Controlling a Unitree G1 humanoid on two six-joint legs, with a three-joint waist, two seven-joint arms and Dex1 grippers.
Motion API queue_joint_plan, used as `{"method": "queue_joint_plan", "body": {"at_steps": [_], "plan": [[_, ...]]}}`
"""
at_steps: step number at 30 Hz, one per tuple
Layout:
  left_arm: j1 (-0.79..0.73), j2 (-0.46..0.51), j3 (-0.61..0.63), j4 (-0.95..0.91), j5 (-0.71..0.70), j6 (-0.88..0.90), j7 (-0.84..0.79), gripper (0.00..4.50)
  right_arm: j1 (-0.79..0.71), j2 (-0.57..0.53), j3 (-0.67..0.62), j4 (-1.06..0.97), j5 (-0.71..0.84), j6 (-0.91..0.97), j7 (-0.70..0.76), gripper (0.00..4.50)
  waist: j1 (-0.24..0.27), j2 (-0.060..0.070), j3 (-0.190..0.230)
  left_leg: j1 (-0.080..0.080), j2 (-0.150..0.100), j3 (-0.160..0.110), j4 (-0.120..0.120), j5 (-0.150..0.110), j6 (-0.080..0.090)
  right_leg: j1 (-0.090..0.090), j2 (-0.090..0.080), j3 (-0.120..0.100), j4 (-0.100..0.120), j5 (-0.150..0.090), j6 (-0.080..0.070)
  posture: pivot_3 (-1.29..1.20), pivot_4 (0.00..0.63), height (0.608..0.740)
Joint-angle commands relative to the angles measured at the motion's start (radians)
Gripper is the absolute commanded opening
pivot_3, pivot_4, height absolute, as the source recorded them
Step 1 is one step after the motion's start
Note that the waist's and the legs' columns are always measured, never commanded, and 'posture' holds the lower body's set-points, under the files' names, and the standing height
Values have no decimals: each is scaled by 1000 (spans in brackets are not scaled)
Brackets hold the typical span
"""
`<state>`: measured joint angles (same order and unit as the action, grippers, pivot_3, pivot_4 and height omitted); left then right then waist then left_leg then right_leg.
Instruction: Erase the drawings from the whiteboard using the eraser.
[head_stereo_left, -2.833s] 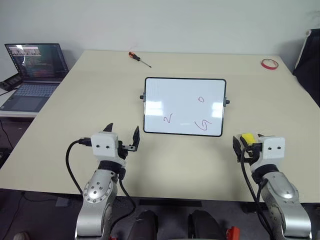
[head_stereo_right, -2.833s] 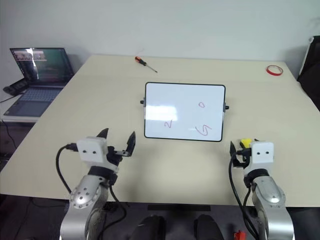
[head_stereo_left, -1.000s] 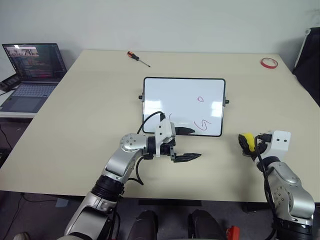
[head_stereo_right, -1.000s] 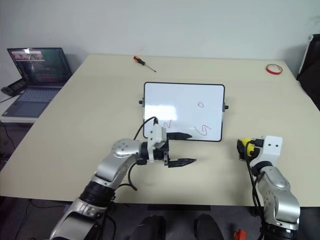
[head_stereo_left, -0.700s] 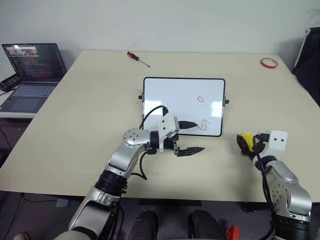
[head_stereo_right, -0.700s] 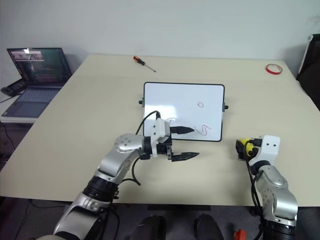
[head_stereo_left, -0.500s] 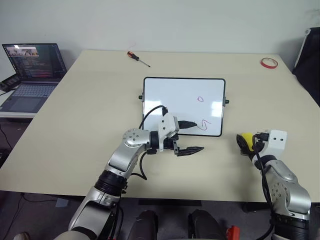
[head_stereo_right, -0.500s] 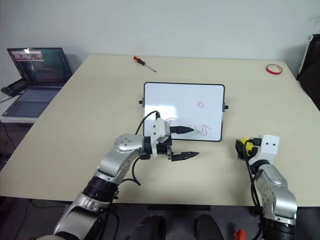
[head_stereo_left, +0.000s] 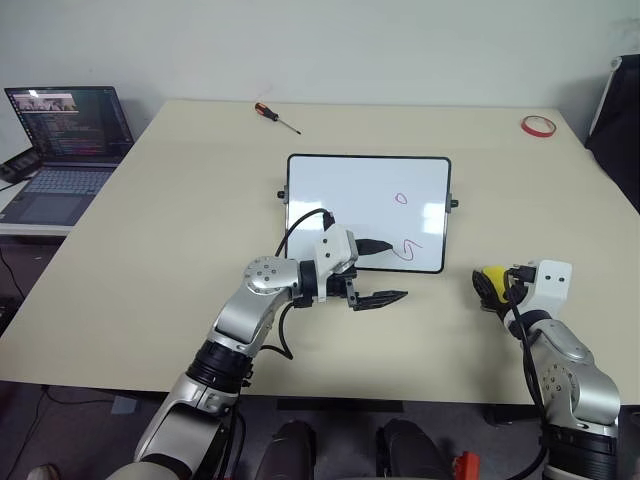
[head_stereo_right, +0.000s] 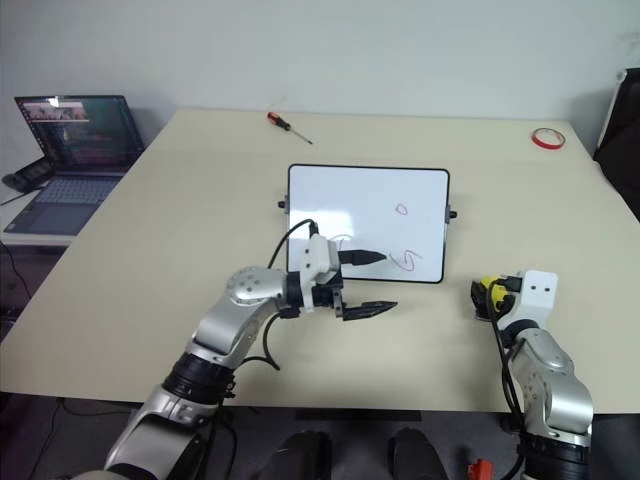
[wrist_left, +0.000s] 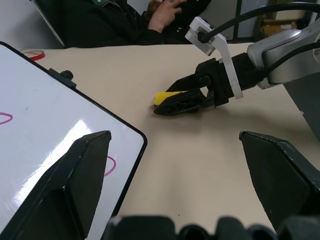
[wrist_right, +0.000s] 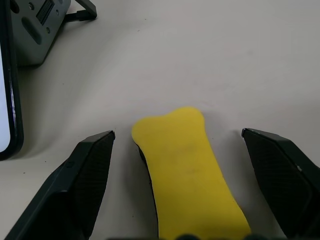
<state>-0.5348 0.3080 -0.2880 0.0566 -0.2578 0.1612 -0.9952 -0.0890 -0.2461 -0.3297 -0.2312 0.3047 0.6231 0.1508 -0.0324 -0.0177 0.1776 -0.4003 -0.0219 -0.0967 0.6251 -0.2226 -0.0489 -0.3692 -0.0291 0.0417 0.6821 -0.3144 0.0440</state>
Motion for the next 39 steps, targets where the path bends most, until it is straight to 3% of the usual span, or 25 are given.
{"method": "queue_joint_plan", "body": {"at_steps": [1, 5, 6, 8, 13, 16, 21, 27, 33, 39], "plan": [[-13, -4, 18, -36, -9, -7, 1, 4500, -3, -12, 0, -18, 5, -7, 1, 4473, 0, 0, 0, 0, 0, 0, 0, 0, 0, 0, 0, 0, 0, 0, 0, 0, 150, 740], [-18, -5, 19, -30, -8, -10, 1, 4500, -4, -10, 0, -16, 10, -6, 5, 4473, 0, 0, 0, 0, 0, 0, 0, 0, 0, 0, 0, 0, 0, 0, 0, 0, 150, 740], [-18, -4, 20, -29, -7, -12, 0, 4500, -4, -7, -1, -16, 16, -1, 6, 4298, 0, 0, 0, 0, 0, 0, 0, 0, 0, 0, 0, 0, 0, 0, 0, 0, 150, 740], [-18, -2, 22, -28, -7, -14, -1, 4500, -3, -3, 0, -19, 22, 1, 9, 3861, 0, 0, 0, 0, 0, 0, 0, 0, 0, 0, 0, 0, 0, 0, 0, 0, 150, 740], [-20, -4, 23, -23, -6, -17, 2, 4500, -4, 0, 2, -21, 27, 5, 8, 2059, 0, 0, 0, 0, 0, 0, 0, 0, 0, 0, 0, 0, 0, 0, 0, 0, 150, 740], [-21, -5, 26, -20, -6, -20, 4, 4500, -10, -5, -2, -15, 30, 5, 9, 1258, 0, 0, 0, 0, 0, 0, 0, 0, 0, 0, 0, 0, 0, 0, 0, 0, 150, 740], [-20, -9, 26, -22, -7, -20, 8, 4500, -19, -12, -5, -8, 27, 4, 4, 1256, 0, 0, 0, 0, 0, 0, 0, 0, 0, 0, 0, 0, 0, 0, 0, 0, 150, 740], [-8, -10, 31, -69, 1, -12, 45, 4500, 17, -68, 71, -51, -100, -123, 0, 1256, 0, 0, 0, 0, 0, 0, 0, 0, 0, 0, 0, 0, 0, 0, 0, 0, 150, 740], [6, -32, 90, -50, 106, -70, 269, 4500, 13, -62, 130, -56, -182, -277, -13, 1256, -1, 0, 0, 0, 0, 0, 0, 0, 0, 0, 0, 0, 0, 0, 0, 0, 150, 740], [9, -41, 92, -42, 124, -85, 304, 4500, 12, -58, 132, -42, -193, -307, -13, 1256, 2, 0, 0, 0, 0, 0, 1, 0, 0, 0, 0, 0, 0, 0, 0, 0, 150, 740]]}}
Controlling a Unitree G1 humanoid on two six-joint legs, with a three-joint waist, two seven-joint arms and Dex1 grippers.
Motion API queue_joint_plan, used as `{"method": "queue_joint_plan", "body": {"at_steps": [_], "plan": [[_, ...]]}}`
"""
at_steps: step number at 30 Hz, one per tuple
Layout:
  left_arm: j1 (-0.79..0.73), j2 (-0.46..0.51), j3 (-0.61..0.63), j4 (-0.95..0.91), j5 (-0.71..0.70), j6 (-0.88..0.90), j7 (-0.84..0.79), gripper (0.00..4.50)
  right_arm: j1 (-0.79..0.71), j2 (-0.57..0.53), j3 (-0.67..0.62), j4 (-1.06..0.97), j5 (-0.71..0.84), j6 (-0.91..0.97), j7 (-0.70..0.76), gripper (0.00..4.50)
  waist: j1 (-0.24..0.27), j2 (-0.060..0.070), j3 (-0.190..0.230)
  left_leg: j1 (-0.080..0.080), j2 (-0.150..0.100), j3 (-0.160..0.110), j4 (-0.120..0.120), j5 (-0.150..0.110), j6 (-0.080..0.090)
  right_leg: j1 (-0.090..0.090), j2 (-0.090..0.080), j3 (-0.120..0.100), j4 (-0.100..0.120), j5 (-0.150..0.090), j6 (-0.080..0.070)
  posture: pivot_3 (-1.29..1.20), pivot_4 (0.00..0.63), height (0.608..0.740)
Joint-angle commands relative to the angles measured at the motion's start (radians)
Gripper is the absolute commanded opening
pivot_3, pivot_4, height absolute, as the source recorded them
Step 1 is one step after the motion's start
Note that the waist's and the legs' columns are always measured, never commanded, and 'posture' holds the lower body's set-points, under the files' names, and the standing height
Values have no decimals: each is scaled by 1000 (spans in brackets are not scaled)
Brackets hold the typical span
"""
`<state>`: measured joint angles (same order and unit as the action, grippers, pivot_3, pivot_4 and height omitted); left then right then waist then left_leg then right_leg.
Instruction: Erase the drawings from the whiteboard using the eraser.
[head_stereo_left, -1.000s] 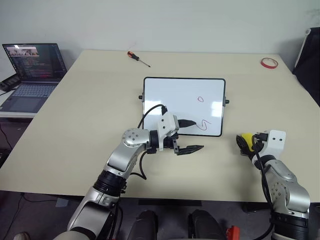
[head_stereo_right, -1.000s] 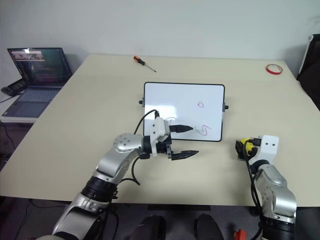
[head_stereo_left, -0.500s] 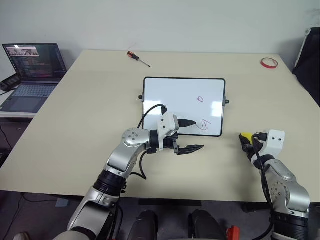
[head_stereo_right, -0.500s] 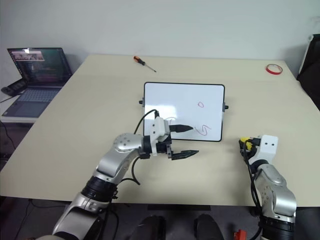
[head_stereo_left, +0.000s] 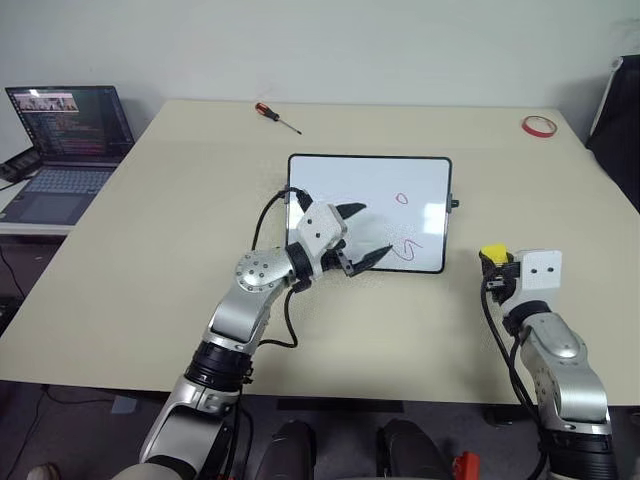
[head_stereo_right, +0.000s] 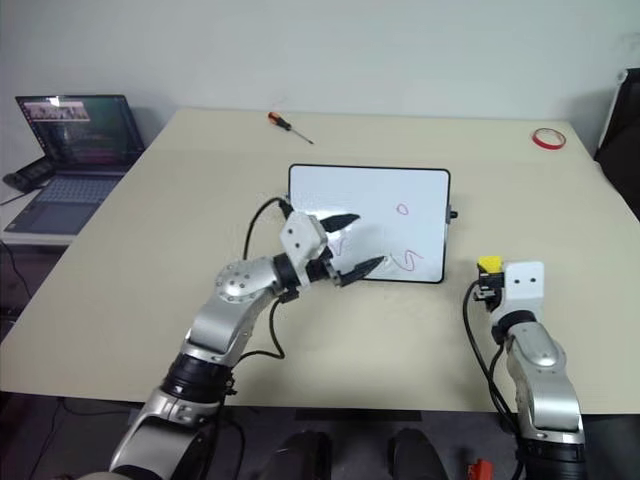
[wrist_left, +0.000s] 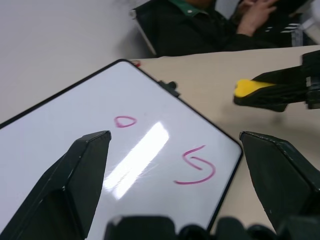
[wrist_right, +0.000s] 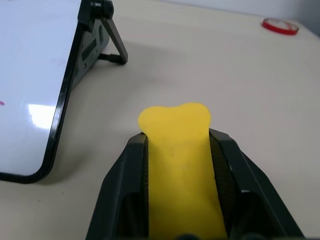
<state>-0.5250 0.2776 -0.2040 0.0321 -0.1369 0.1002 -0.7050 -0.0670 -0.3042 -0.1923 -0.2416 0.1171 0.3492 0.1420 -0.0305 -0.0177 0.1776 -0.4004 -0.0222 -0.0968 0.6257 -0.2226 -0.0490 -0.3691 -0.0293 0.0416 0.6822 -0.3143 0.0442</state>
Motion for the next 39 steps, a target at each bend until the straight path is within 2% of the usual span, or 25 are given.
{"method": "queue_joint_plan", "body": {"at_steps": [1, 39], "plan": [[-1, -11, 8, -17, 4, -24, 14, 4500, -10, 1, -6, -31, -7, -34, -4, 1256, 0, 0, 0, 0, 0, 0, 0, 0, 0, 0, 0, 0, 0, 0, 0, 0, 150, 740], [-1, -11, 7, -16, 4, -26, 16, 4500, -11, 8, -10, -29, -15, -37, 2, 1256, -1, 0, 0, 0, 0, 0, 0, 0, 0, 0, 0, 0, 0, 0, 0, 0, 150, 740]]}}
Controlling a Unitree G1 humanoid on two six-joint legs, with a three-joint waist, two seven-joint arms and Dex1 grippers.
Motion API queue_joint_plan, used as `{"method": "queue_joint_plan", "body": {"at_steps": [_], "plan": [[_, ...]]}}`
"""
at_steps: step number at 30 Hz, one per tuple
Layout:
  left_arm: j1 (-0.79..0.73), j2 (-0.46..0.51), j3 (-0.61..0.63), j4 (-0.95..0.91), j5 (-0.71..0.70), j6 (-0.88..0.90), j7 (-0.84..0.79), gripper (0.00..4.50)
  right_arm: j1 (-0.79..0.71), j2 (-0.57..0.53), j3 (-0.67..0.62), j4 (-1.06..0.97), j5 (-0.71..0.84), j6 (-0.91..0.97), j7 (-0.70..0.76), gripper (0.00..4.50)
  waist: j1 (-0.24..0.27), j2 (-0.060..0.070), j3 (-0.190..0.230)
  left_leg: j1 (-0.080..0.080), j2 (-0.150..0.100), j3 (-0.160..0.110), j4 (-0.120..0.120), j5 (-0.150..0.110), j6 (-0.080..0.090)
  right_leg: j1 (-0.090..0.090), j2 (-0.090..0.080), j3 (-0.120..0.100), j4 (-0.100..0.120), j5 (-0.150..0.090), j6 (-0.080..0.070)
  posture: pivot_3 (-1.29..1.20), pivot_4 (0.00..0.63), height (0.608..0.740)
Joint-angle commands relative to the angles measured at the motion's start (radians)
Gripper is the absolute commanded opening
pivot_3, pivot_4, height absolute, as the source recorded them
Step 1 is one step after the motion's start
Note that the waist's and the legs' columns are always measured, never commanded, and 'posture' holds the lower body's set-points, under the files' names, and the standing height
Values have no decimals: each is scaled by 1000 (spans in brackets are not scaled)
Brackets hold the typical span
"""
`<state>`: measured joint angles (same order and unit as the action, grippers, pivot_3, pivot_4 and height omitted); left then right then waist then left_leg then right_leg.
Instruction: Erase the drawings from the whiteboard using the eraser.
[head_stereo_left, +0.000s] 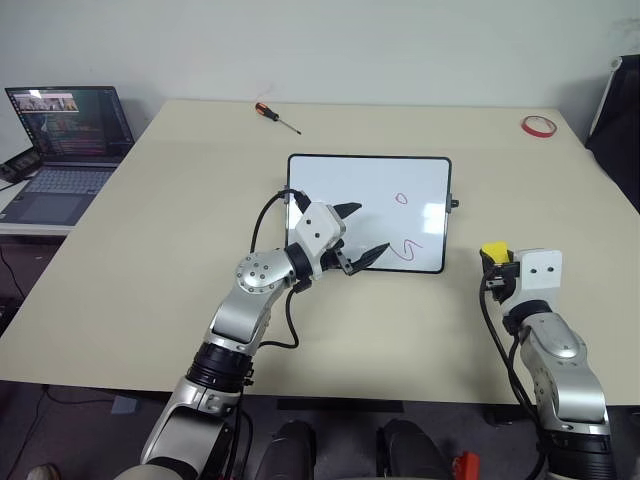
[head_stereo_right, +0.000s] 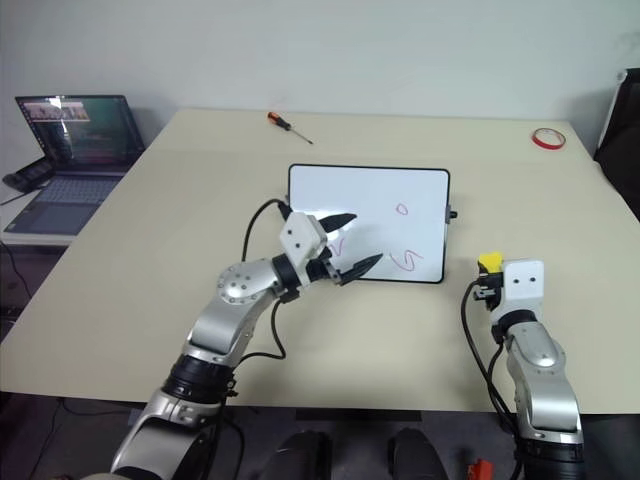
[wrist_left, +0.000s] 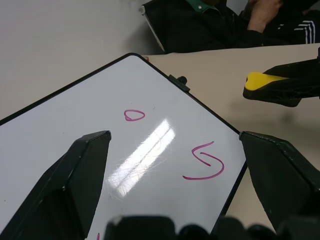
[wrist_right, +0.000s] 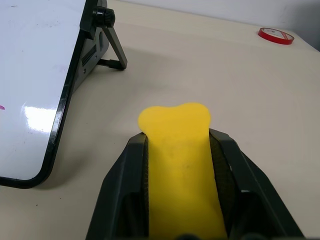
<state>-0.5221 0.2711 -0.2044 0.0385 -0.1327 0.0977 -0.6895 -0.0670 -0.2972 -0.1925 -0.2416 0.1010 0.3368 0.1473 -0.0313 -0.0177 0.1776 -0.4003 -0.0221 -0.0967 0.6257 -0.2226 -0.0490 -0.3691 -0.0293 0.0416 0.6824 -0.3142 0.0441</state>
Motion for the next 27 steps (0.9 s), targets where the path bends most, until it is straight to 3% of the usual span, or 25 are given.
{"method": "queue_joint_plan", "body": {"at_steps": [1, 17, 19, 20, 25, 27], "plan": [[-4, -4, 7, -23, 0, -23, 1, 4500, -11, 1, -10, -29, 2, -25, -3, 1256, 0, 0, 0, 0, 0, 0, 0, 0, 0, 0, 0, 0, 0, 0, 0, 0, 150, 740], [-4, -4, 7, -23, 0, -23, 1, 4500, -11, 1, -10, -29, 2, -25, -3, 1256, 0, 0, 0, 0, 0, 0, 0, 0, 0, 0, 0, 0, 0, 0, 0, 0, 150, 740], [-36, 25, 198, 113, 17, -54, 228, 4500, -220, 23, -42, 52, -21, 15, -128, 1256, -20, 0, 1, 1, 0, 0, 0, 0, 0, 0, 0, 0, 0, 0, 0, 0, 150, 740], [-56, 43, 240, 154, 17, -66, 267, 4500, -267, 8, -61, 82, -43, 31, -165, 1256, -28, 1, 2, 2, 1, 3, 1, 0, 0, -2, 1, 4, 2, 2, -1, 0, 150, 740], [27, -47, 101, 1, -54, 32, 158, 4500, -252, 41, 40, 5, -4, 83, -89, 1256, 2, -1, -4, 1, 2, -1, 1, 0, 0, 0, 4, -1, 3, 1, -3, 0, 150, 740], [21, -84, 95, -11, -21, 18, 203, 4500, -257, 79, 32, -38, -5, 108, -126, 1256, 7, -1, -4, -3, 3, -1, 1, 0, 0, -1, 3, -1, -1, 0, -3, 0, 150, 740]]}}
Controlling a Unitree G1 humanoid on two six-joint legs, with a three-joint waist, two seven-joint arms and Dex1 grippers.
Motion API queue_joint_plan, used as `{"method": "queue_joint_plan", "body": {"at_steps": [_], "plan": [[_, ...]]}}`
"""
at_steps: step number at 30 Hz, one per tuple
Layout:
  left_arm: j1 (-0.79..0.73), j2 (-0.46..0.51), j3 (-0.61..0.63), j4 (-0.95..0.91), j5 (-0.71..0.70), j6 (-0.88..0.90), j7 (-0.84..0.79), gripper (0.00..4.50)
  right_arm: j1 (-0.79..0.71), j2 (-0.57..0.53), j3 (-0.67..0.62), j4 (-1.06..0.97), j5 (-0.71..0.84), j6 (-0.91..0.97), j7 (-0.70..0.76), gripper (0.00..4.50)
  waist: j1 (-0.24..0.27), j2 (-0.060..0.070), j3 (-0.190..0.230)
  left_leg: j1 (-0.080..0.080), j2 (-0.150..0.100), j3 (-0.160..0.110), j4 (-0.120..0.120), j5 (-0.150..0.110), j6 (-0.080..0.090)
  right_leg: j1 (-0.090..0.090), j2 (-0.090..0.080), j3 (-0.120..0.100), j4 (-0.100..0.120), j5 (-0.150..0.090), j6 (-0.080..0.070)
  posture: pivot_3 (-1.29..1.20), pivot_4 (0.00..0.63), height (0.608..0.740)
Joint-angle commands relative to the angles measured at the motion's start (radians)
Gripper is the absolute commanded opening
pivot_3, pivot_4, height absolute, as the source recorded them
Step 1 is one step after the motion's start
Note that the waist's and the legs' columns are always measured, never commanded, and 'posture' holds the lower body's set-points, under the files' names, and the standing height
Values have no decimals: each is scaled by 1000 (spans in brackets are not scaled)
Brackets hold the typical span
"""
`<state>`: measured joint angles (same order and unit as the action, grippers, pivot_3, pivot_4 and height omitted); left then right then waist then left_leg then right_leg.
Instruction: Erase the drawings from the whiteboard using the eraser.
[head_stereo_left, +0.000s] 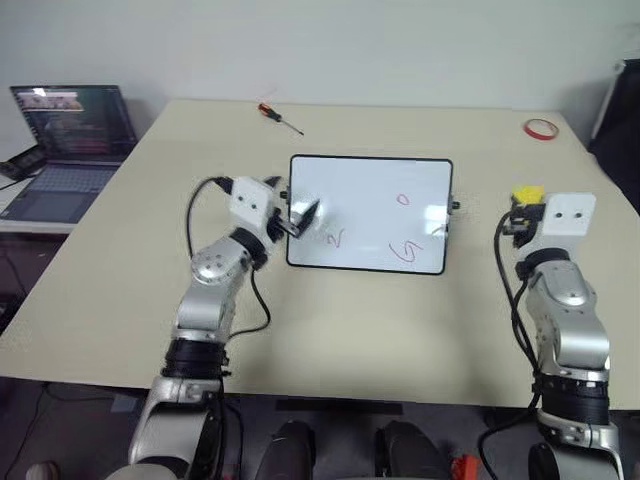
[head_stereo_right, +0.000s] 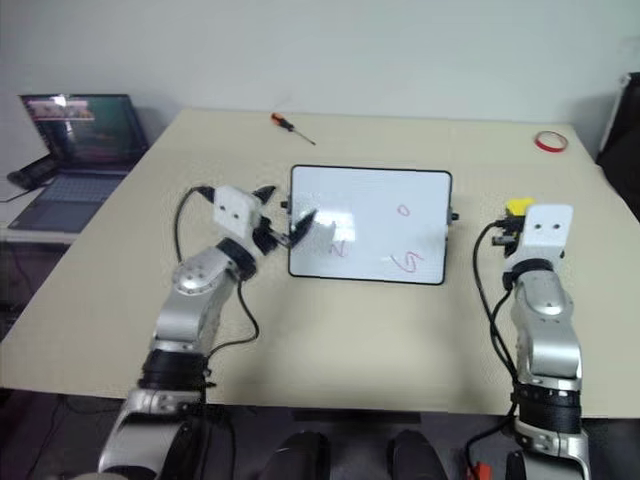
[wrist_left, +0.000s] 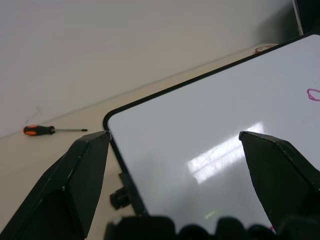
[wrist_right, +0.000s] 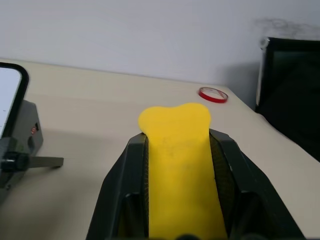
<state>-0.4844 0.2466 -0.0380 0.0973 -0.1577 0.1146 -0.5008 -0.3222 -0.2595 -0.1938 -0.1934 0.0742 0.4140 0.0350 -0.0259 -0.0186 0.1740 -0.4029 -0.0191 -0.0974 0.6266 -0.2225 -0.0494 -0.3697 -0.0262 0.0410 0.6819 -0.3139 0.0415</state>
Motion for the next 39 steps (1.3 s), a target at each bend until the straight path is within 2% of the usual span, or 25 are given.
{"method": "queue_joint_plan", "body": {"at_steps": [1, 3, 7, 9, 13, 17, 23, 34, 39], "plan": [[-45, -66, -41, -39, 21, -9, 59, 4500, -6, 48, 4, -88, 16, 37, -39, 1256, 2, 0, 0, -5, -2, 0, 1, 0, 0, -4, -2, 0, 0, 0, 0, 0, 150, 740], [-112, -47, 34, 50, 51, -32, 156, 4500, 0, 27, -48, -76, -15, 35, -80, 1256, 3, -1, 1, -14, -3, -2, 6, 0, 0, -11, -3, -1, 2, 2, 3, 0, 150, 740], [-38, -69, -79, -63, 10, 4, 39, 4500, 69, 40, 63, -203, 11, 86, -12, 1256, -6, 2, -1, -8, -3, -1, 3, 0, 0, -9, -3, 0, 3, 3, 4, 0, 150, 740], [8, -74, -128, -115, 17, -1, 1, 4500, 79, 65, 48, -224, 15, 104, -39, 1256, -11, 4, -2, -3, -3, 1, 1, 0, 1, -5, -2, 1, 0, 2, 4, 0, 150, 740], [-45, -68, -58, -62, 30, -11, 55, 4500, 84, 47, -42, -198, -8, 101, -72, 1256, -5, 3, -1, -3, -3, 0, 2, 0, 0, -4, -2, 1, 2, 2, 3, 0, 150, 740], [-32, -65, -105, -98, -19, -14, -57, 4500, 97, 39, -24, -211, -5, 108, -54, 1256, -7, 4, -2, 3, -3, 2, 1, 0, 1, 0, -2, 1, 3, 2, 3, 0, 150, 740], [-36, -68, -97, -88, -23, -9, -76, 4500, 88, 42, -20, -213, -9, 111, -58, 1256, -8, 4, -2, 3, -3, 2, 1, 0, 1, 0, -1, 2, 2, 2, 3, 0, 150, 740], [15, -60, -86, -116, 1, 11, -25, 4500, 89, 34, -2, -211, -10, 90, -37, 1256, -7, 4, -2, 2, -2, 1, 1, 0, 1, 0, -1, 2, 2, 2, 3, 0, 150, 740], [59, -68, -63, -149, 35, 34, 72, 4500, 86, 32, 17, -207, -7, 44, -5, 1256, -7, 4, -2, 2, -2, 1, 1, 0, 1, 0, -1, 2, 1, 2, 3, 0, 150, 740]]}}
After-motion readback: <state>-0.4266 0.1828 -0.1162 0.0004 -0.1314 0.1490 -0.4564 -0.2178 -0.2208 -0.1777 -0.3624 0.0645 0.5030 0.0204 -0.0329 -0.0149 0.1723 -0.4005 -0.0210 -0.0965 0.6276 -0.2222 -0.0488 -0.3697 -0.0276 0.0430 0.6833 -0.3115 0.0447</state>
